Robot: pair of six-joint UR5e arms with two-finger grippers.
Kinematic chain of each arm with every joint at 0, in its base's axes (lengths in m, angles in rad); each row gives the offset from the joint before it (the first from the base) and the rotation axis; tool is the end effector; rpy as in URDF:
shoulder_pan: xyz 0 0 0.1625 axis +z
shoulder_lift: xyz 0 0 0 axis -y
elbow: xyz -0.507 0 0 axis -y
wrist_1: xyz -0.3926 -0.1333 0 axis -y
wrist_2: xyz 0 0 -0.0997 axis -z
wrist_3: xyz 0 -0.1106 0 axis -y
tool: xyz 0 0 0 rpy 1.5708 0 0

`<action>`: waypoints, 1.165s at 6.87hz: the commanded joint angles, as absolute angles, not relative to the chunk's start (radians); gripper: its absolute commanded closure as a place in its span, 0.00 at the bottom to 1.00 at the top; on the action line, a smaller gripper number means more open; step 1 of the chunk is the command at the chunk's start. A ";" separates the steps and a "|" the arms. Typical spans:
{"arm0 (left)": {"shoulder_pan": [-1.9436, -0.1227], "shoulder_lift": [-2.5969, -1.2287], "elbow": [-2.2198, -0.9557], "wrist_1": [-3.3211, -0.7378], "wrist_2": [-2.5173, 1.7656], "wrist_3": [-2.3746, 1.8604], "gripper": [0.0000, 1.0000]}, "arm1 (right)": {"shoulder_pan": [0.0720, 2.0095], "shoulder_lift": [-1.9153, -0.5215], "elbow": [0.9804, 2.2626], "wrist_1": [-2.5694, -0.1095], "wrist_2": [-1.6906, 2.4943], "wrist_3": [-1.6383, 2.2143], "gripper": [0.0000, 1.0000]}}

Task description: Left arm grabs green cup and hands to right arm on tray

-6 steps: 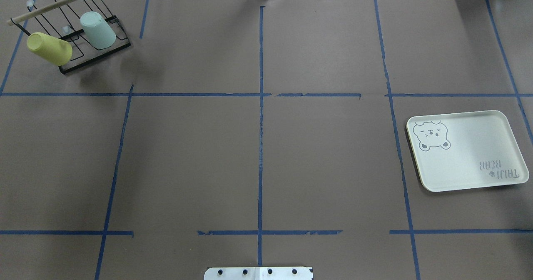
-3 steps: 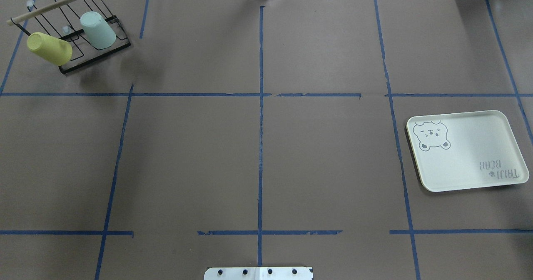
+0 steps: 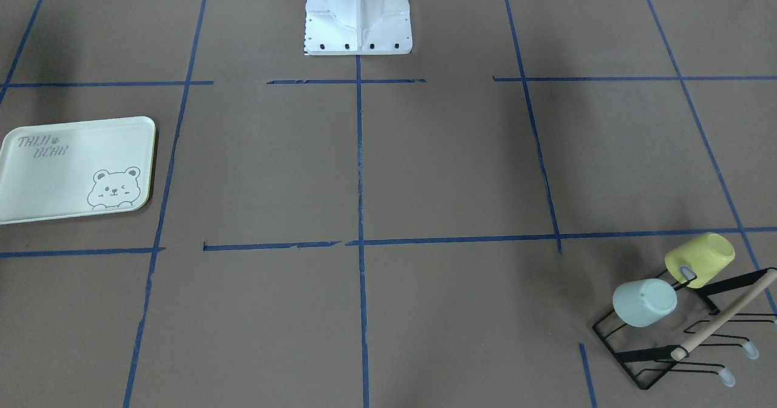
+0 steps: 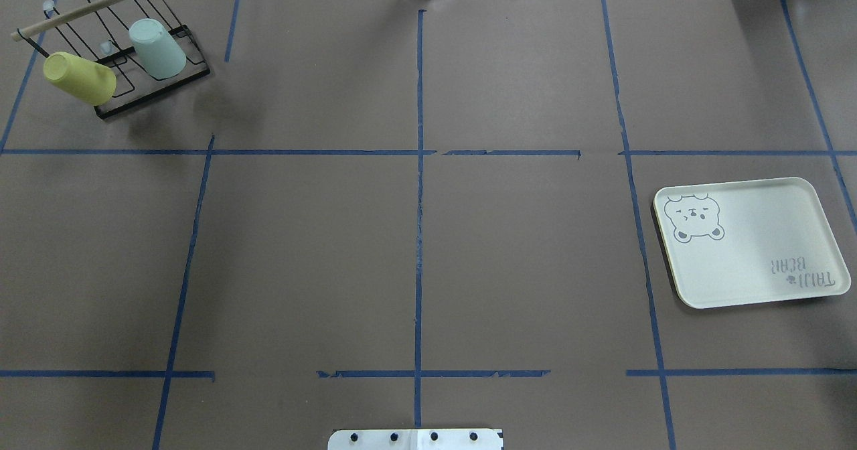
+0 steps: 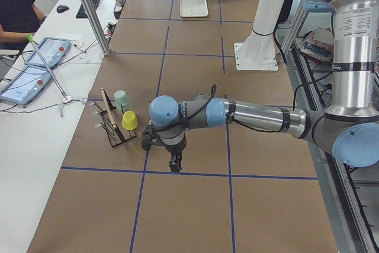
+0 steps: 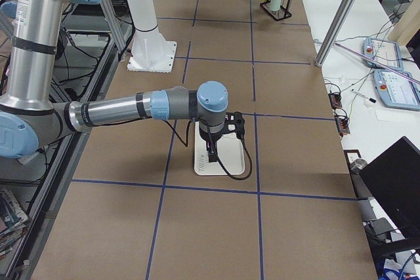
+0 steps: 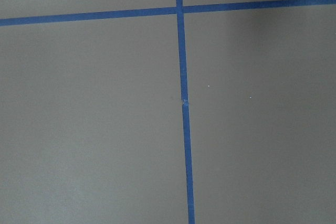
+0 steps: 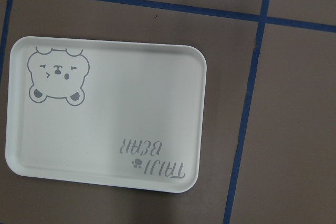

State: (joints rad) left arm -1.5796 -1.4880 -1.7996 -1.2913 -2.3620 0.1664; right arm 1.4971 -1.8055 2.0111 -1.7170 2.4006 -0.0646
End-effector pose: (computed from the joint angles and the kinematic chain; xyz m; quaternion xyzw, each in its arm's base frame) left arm -0.0585 -0.4345 0.7010 -0.0277 0.3884 0.0469 0.9199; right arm 0.0243 -0.3732 0.6441 0.0253 -0.4030 -0.0751 0.9117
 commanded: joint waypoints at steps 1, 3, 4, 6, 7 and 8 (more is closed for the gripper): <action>-1.583 -1.479 -1.807 -1.296 -2.368 0.172 0.00 | 1.497 -1.812 2.016 -1.720 2.401 -0.066 0.00; -1.580 -1.451 -1.870 -1.299 -2.388 0.172 0.00 | 1.497 -1.851 2.052 -1.718 2.405 -0.058 0.00; -1.578 -1.453 -1.871 -1.299 -2.440 0.167 0.00 | 1.497 -1.861 2.063 -1.717 2.417 -0.057 0.00; -1.545 -1.476 -1.891 -1.301 -2.459 0.161 0.00 | 1.496 -1.858 2.066 -1.715 2.459 -0.058 0.00; -1.531 -1.518 -1.919 -1.308 -2.459 0.068 0.00 | 1.496 -1.856 2.068 -1.715 2.479 -0.058 0.00; -1.455 -1.549 -1.974 -1.312 -2.459 -0.077 0.00 | 1.493 -1.855 2.069 -1.689 2.487 -0.055 0.00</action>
State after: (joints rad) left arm -1.5203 -1.5107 -1.9213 -1.3067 -2.4577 0.0622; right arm 1.4948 -1.8561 2.0674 -1.7092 2.4710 -0.0575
